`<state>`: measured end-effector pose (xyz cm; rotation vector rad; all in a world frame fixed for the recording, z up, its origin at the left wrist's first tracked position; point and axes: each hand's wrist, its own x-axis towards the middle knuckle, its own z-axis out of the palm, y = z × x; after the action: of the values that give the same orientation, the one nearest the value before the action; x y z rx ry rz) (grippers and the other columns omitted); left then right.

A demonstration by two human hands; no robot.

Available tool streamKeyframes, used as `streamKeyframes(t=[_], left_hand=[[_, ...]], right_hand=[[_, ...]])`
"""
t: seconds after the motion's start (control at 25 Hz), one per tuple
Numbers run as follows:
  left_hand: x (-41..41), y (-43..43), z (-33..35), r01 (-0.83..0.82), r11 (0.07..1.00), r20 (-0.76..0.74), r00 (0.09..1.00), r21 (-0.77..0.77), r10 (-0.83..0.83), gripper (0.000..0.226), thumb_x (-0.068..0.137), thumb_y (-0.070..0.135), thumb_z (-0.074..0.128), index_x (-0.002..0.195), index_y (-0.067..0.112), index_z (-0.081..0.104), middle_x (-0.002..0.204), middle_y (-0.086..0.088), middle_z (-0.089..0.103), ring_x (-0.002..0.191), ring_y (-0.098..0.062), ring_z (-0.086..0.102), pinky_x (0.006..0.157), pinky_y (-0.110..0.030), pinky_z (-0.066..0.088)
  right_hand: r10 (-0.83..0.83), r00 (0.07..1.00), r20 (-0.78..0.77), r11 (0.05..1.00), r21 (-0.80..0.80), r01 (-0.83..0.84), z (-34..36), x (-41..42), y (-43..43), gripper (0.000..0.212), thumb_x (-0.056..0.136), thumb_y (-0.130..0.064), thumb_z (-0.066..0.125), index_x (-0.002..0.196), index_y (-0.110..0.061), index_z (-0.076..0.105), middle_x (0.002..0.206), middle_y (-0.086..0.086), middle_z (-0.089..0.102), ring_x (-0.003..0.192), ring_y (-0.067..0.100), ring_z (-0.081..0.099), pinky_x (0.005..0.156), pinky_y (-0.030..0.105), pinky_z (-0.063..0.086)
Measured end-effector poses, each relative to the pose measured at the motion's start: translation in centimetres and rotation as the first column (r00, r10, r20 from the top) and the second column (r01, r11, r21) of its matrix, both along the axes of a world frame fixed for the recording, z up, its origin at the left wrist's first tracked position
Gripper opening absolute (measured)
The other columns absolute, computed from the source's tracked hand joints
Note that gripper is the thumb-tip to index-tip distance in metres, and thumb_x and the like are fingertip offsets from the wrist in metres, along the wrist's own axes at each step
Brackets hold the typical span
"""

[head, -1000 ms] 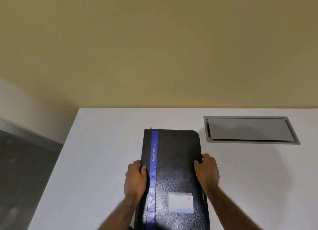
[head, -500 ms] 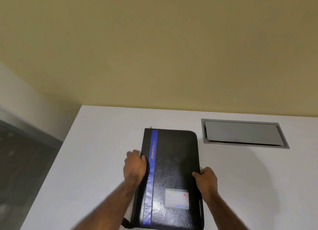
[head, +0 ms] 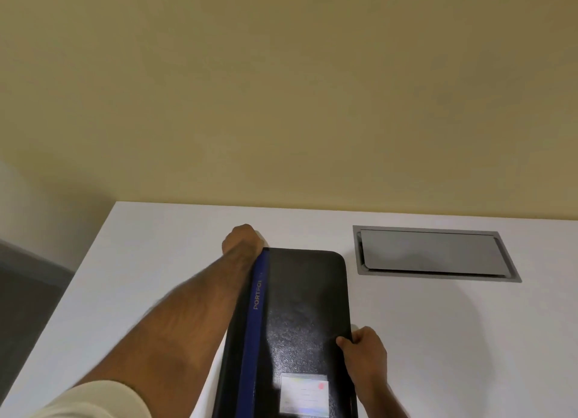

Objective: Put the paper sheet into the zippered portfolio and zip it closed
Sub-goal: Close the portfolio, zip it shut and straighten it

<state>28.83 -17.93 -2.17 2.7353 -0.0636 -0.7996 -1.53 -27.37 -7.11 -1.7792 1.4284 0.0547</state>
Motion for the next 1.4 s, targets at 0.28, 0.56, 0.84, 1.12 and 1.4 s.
streamKeyframes(t=[0.28,0.56,0.84,1.12,1.4], left_hand=[[1.2,-1.0,-0.3,-0.044,0.998,-0.069,0.996,0.05,0.047,0.017,0.076,0.016,0.064,0.075,0.007,0.051,0.095,-0.01,0.055,0.105,-0.032,0.064,0.078,-0.032,0.046],[1.9,1.0,-1.6,-0.133,0.988,0.008,0.991,-0.082,0.134,0.013,0.087,0.01,0.062,0.089,-0.002,0.059,0.102,-0.021,0.064,0.103,-0.038,0.065,0.08,-0.038,0.052],[-3.7,5.6,-2.5,-0.166,0.933,0.04,0.981,-0.319,0.189,0.029,0.098,0.028,0.057,0.084,0.003,0.064,0.087,-0.014,0.067,0.093,-0.035,0.066,0.079,-0.036,0.048],[-17.5,13.9,-3.5,-0.237,0.866,0.039,0.959,-0.44,0.282,0.012,0.093,0.015,0.061,0.092,0.026,0.067,0.083,0.002,0.073,0.081,-0.021,0.07,0.075,-0.037,0.053],[-17.2,13.1,-1.9,-0.414,0.789,-0.085,0.902,-0.455,0.424,0.011,0.091,0.011,0.065,0.087,0.021,0.068,0.079,0.007,0.072,0.076,-0.014,0.066,0.064,-0.029,0.044]], right_hand=[[-0.002,1.0,0.014,0.999,0.035,0.002,0.4,0.0,0.0,0.019,0.079,-0.021,0.072,0.075,-0.015,0.055,0.077,0.0,0.064,0.075,0.019,0.059,0.065,0.032,0.042],[-0.011,1.0,0.009,1.0,0.017,0.01,-0.1,0.1,-0.2,0.024,0.08,-0.018,0.072,0.068,-0.017,0.052,0.071,-0.002,0.062,0.067,0.014,0.056,0.053,0.028,0.035],[0.015,1.0,0.018,1.0,0.02,-0.015,0.4,-0.2,0.0,0.02,0.084,-0.02,0.069,0.071,-0.018,0.054,0.072,-0.003,0.062,0.069,0.015,0.057,0.059,0.031,0.043],[0.092,0.996,-0.007,0.994,0.059,-0.091,1.4,-2.6,1.5,0.007,0.086,-0.021,0.063,0.09,-0.025,0.06,0.091,-0.006,0.069,0.08,0.013,0.062,0.072,0.028,0.045],[0.03,0.998,0.055,0.988,0.15,-0.038,2.3,-2.0,0.8,0.029,0.086,0.002,0.055,0.103,-0.017,0.069,0.102,0.0,0.072,0.087,0.02,0.067,0.08,0.033,0.055]])
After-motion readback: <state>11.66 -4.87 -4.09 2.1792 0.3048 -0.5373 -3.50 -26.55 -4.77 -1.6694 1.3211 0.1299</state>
